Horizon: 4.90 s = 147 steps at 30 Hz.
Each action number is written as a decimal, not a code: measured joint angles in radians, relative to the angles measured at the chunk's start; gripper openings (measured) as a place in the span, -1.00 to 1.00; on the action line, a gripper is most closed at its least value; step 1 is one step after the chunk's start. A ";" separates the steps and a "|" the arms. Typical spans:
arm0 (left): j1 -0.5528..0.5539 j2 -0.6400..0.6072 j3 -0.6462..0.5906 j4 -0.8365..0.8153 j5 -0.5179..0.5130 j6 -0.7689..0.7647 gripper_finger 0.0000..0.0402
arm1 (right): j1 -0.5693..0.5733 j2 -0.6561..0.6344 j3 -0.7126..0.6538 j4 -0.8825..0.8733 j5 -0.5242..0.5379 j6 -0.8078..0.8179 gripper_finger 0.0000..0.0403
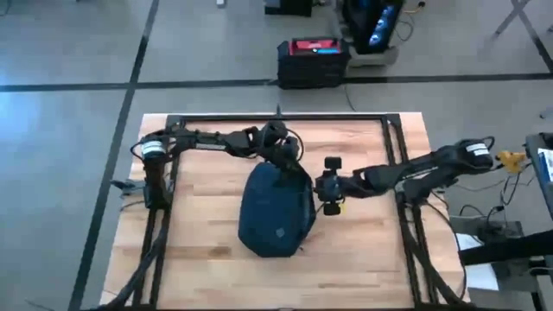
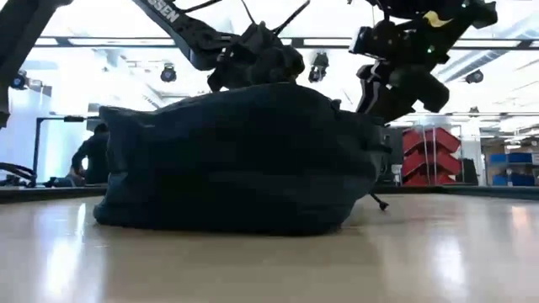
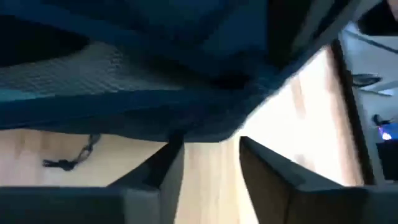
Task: Unpack backpack
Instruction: Close the dark blue backpack, then close the black backpack, then return to Home Position
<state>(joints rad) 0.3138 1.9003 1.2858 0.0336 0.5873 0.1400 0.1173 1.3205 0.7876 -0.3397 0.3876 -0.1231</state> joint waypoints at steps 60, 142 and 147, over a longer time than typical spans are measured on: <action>0.051 0.186 0.015 0.245 0.125 -0.184 -0.98 | 0.012 0.064 0.000 0.002 -0.059 0.140 -1.00; -0.682 -1.018 -0.513 -0.248 -1.018 -0.360 -0.39 | 0.053 0.827 0.495 0.729 -0.247 -0.045 0.03; -0.675 -1.021 -0.525 -0.249 -1.020 -0.359 -0.46 | -0.011 0.983 0.741 0.685 -0.291 -0.072 0.06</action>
<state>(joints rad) -0.3616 0.8797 0.7609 -0.2159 -0.4329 -0.2192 0.1064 2.3039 1.5289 0.3456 0.0968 -0.1952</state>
